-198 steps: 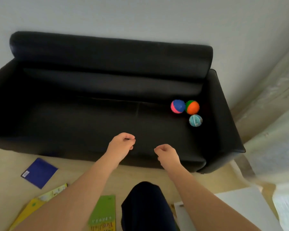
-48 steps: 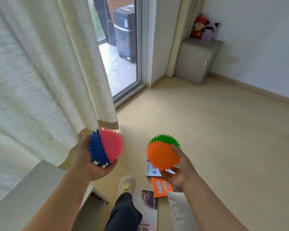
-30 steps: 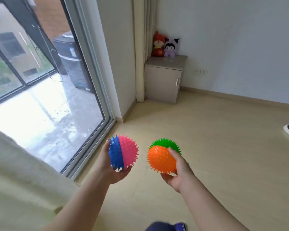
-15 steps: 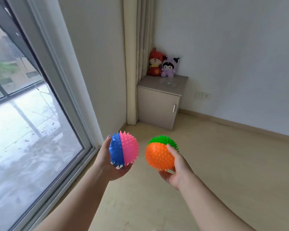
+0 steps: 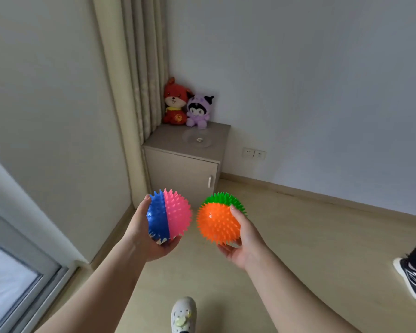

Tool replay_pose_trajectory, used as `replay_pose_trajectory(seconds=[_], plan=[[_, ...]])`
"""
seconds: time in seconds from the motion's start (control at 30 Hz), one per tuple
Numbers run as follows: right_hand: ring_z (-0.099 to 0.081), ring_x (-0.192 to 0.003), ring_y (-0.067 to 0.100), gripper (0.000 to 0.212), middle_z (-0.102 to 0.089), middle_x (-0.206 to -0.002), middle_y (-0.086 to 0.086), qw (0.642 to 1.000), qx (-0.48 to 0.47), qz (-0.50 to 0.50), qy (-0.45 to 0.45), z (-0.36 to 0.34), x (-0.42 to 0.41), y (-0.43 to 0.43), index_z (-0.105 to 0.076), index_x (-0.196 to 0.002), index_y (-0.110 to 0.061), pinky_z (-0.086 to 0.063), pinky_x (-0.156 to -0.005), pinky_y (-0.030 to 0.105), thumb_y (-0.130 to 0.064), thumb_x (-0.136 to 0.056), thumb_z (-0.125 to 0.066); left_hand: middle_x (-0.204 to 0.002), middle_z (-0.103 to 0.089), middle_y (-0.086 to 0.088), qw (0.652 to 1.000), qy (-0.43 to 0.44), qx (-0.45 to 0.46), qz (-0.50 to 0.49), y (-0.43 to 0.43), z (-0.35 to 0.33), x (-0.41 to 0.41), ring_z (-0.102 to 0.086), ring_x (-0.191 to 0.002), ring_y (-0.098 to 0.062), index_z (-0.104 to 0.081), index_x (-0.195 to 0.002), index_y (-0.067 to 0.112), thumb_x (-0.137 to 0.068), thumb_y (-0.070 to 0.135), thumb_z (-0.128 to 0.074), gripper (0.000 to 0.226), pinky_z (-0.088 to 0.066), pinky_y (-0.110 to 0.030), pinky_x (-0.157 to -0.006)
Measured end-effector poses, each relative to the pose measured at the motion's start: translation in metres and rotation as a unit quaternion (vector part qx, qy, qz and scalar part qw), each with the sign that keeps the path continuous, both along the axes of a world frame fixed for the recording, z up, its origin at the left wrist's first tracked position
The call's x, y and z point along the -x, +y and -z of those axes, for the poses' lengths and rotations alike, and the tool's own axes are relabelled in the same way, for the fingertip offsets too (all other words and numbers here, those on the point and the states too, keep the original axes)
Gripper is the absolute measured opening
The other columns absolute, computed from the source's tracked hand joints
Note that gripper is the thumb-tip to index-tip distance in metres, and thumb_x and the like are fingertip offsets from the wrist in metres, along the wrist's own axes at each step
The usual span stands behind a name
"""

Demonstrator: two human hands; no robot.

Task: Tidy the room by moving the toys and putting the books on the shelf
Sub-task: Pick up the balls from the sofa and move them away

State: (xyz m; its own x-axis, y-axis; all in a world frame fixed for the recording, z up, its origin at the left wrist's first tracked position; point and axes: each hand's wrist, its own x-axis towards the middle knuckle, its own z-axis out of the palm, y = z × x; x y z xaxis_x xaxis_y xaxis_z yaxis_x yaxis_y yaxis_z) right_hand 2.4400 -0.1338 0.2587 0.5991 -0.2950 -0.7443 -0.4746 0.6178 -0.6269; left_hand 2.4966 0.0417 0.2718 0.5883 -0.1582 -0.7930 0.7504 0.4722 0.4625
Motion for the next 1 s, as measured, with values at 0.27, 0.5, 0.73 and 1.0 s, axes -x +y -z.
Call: replay_pose_trajectory(seconds=[0.27,0.5,0.73,1.0], plan=[[-0.057,-0.080,0.026,0.038,-0.057,-0.093,0.010,1.000,-0.018,0.022,-0.008,0.000,-0.171,-0.070,-0.056,-0.094,-0.018,-0.049,-0.061,0.030,-0.046,-0.074,-0.071,-0.097,-0.053,-0.011,1.000,0.000,-0.007,0.004,-0.075,-0.003,-0.182,-0.058,-0.087,-0.028,-0.051,-0.087,0.014,-0.073,0.056,-0.068,0.047,-0.055,-0.043,-0.059],[-0.057,-0.080,0.025,0.036,-0.057,-0.096,0.008,0.998,-0.055,0.030,-0.005,0.007,-0.289,-0.126,-0.054,-0.096,-0.019,-0.050,-0.072,0.034,-0.045,-0.076,-0.070,-0.089,-0.051,-0.010,0.999,-0.004,-0.040,-0.026,-0.128,-0.006,-0.310,-0.054,-0.075,-0.026,-0.050,-0.087,0.011,-0.076,0.053,-0.066,0.047,-0.050,-0.044,-0.072],[-0.057,-0.085,0.026,0.052,-0.058,-0.111,0.011,0.999,-0.049,-0.004,-0.004,0.024,-0.440,-0.202,-0.053,-0.112,-0.017,-0.049,-0.069,0.033,-0.044,-0.073,-0.073,-0.087,-0.052,-0.010,0.995,-0.008,-0.056,-0.079,-0.197,0.002,-0.444,-0.053,-0.074,-0.026,-0.048,-0.107,0.014,-0.078,0.053,-0.066,0.052,-0.048,-0.043,-0.073],[-0.056,-0.088,0.026,0.056,-0.055,-0.116,0.010,0.999,-0.035,-0.031,0.024,0.038,-0.562,-0.262,-0.047,-0.119,-0.020,-0.048,-0.084,0.038,-0.039,-0.074,-0.074,-0.084,-0.054,-0.009,0.989,0.006,-0.100,-0.108,-0.250,0.017,-0.551,-0.054,-0.073,-0.025,-0.051,-0.109,0.016,-0.081,0.052,-0.062,0.047,-0.048,-0.042,-0.071]])
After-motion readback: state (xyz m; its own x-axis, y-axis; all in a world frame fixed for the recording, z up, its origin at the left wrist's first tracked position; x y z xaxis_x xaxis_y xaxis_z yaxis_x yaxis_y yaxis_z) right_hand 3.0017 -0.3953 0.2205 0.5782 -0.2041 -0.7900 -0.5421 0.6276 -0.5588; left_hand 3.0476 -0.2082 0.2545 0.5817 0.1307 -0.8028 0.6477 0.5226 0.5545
